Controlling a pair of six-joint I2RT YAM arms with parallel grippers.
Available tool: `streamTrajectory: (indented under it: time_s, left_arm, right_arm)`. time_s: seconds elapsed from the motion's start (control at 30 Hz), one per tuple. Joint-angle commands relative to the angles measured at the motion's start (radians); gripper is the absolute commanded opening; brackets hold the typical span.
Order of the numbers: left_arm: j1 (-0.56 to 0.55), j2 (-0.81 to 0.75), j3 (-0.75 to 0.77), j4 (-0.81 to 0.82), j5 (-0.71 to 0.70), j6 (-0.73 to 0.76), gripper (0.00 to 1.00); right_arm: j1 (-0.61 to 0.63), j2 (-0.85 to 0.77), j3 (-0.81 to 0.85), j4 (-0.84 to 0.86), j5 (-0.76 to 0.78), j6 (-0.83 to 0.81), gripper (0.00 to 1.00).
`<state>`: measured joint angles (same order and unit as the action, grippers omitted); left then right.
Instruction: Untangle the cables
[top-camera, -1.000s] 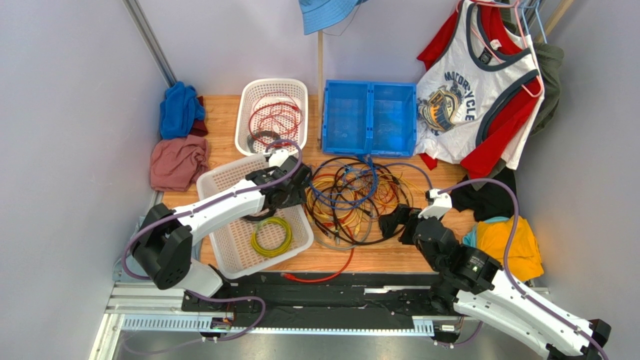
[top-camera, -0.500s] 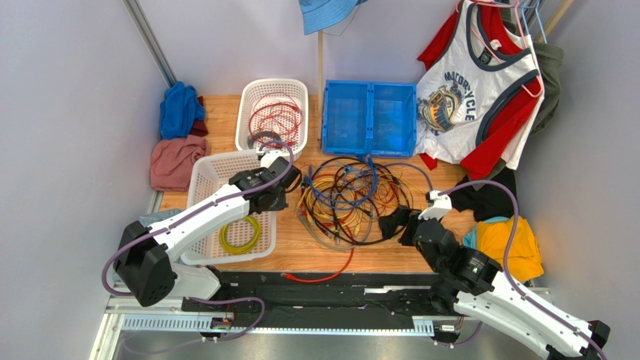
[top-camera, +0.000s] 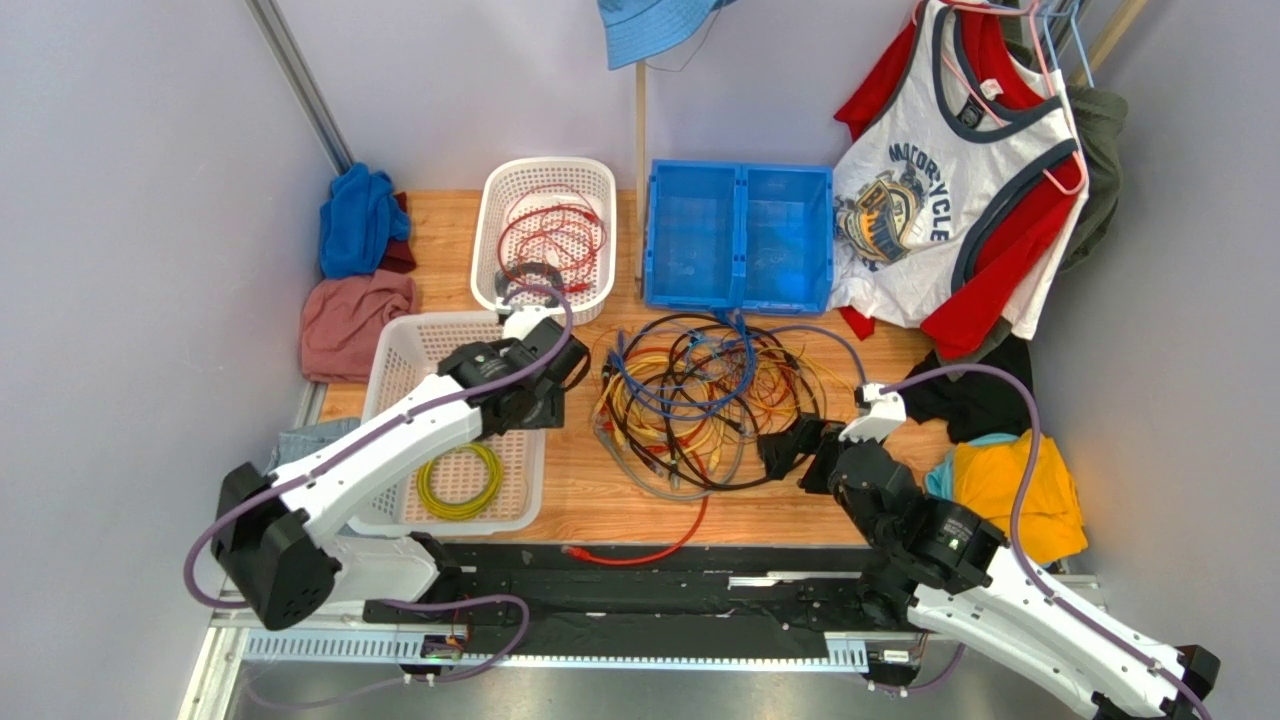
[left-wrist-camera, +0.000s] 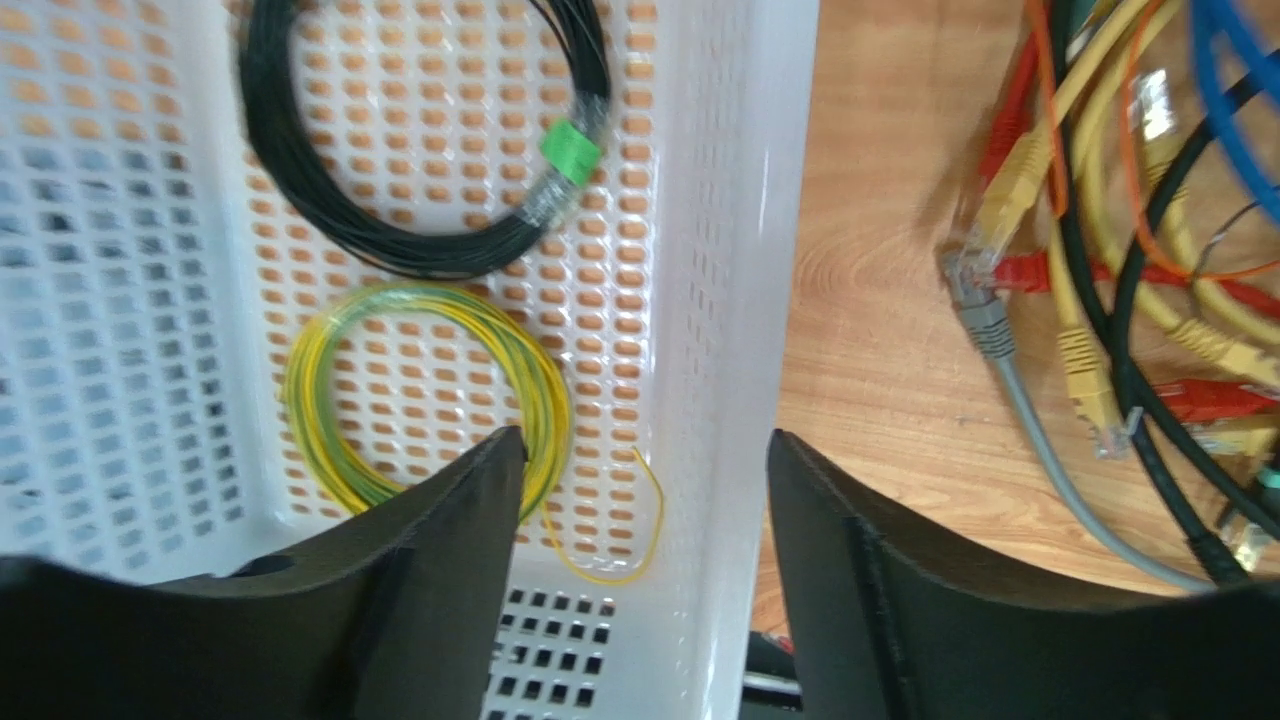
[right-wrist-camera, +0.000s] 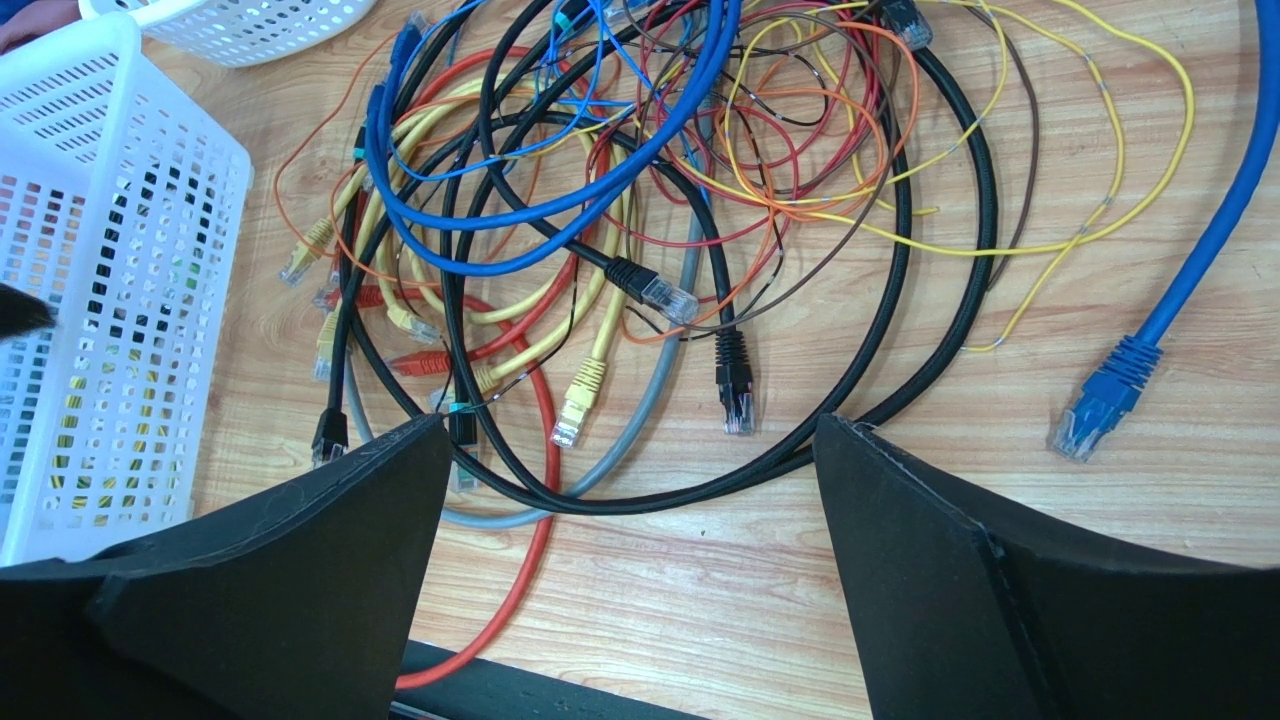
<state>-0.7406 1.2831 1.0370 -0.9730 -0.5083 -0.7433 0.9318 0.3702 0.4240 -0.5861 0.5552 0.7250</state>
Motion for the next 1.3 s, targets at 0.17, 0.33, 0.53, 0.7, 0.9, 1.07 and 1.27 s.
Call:
streamTrajectory:
  time_s: [0.17, 0.33, 0.53, 0.7, 0.9, 1.07, 1.27]
  left_arm:
    - [-0.031, -0.186, 0.198, 0.072, -0.035, 0.094, 0.7]
    - [-0.129, -0.084, 0.138, 0.437, 0.21, 0.194, 0.63]
    - [-0.186, 0.264, 0.29, 0.485, 0.22, 0.252, 0.55]
    - [-0.187, 0.473, 0.446, 0.407, 0.252, 0.269, 0.66]
    - [-0.187, 0.527, 0.437, 0.428, 0.267, 0.269, 0.99]
    - [-0.187, 0.573, 0.446, 0.438, 0.295, 0.295, 0.99]
    - [-0.187, 0.647, 0.448, 0.448, 0.372, 0.309, 0.99]
  right_arm:
    - [-0.001, 0.015, 0.012, 0.035, -0.018, 0.01, 0.95]
    - [-0.001, 0.022, 0.033, 0.029, -0.017, 0.008, 0.95]
    - [-0.001, 0.006, 0.073, -0.034, 0.0, 0.001, 0.94]
    - [-0.001, -0.007, 0.09, -0.064, 0.015, -0.003, 0.95]
    - [-0.001, -0.001, 0.068, -0.043, 0.014, 0.005, 0.95]
    - [-0.001, 0.018, 0.055, -0.021, 0.012, 0.004, 0.95]
    - [-0.001, 0.041, 0.055, -0.02, 0.012, 0.002, 0.95]
